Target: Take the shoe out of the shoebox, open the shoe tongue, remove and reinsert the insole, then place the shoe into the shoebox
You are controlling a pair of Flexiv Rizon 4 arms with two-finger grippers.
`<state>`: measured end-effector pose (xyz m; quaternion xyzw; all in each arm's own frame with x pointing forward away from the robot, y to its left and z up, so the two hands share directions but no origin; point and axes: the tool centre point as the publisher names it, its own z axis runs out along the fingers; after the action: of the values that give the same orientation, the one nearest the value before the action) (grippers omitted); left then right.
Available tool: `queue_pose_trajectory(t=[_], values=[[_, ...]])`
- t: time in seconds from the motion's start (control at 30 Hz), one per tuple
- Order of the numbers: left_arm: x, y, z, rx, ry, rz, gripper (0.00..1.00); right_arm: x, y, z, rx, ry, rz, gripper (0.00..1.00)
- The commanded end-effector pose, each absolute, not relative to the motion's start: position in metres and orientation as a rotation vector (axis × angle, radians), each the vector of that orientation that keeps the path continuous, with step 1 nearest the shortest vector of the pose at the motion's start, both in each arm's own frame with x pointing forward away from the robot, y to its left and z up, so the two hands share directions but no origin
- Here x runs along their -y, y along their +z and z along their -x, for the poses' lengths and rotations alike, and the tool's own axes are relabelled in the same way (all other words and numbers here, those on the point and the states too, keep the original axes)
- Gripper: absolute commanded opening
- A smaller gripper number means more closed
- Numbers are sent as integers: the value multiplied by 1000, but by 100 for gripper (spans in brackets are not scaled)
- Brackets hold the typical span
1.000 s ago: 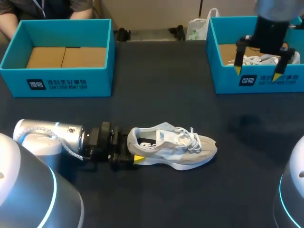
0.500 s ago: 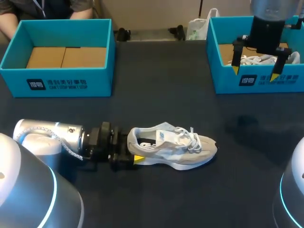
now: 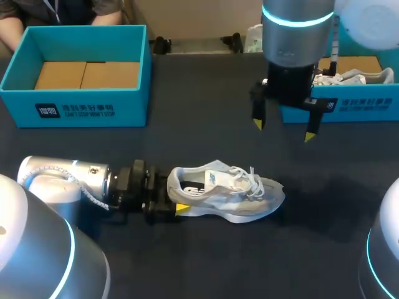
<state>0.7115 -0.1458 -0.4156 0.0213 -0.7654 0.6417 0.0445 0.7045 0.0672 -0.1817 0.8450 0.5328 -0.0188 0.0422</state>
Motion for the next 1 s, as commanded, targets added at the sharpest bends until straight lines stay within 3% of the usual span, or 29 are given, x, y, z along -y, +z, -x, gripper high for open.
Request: queue_pose_trajectory(t=[0.03, 0.3, 0.6, 1.0], values=[[146, -415, -710, 2342, 1962, -70, 0, -75, -185, -701, -1557, -59, -2622, 100], [146, -415, -710, 2342, 1962, -70, 0, -75, -185, -701, -1557, -59, -2622, 100], [146, -415, -710, 2342, 1962, -70, 0, -161, -193, -676, -1485, -46, -2565, 100], [146, -415, -710, 2342, 1962, -70, 0, -213, -218, -659, -1498, -109, -2634, 100]])
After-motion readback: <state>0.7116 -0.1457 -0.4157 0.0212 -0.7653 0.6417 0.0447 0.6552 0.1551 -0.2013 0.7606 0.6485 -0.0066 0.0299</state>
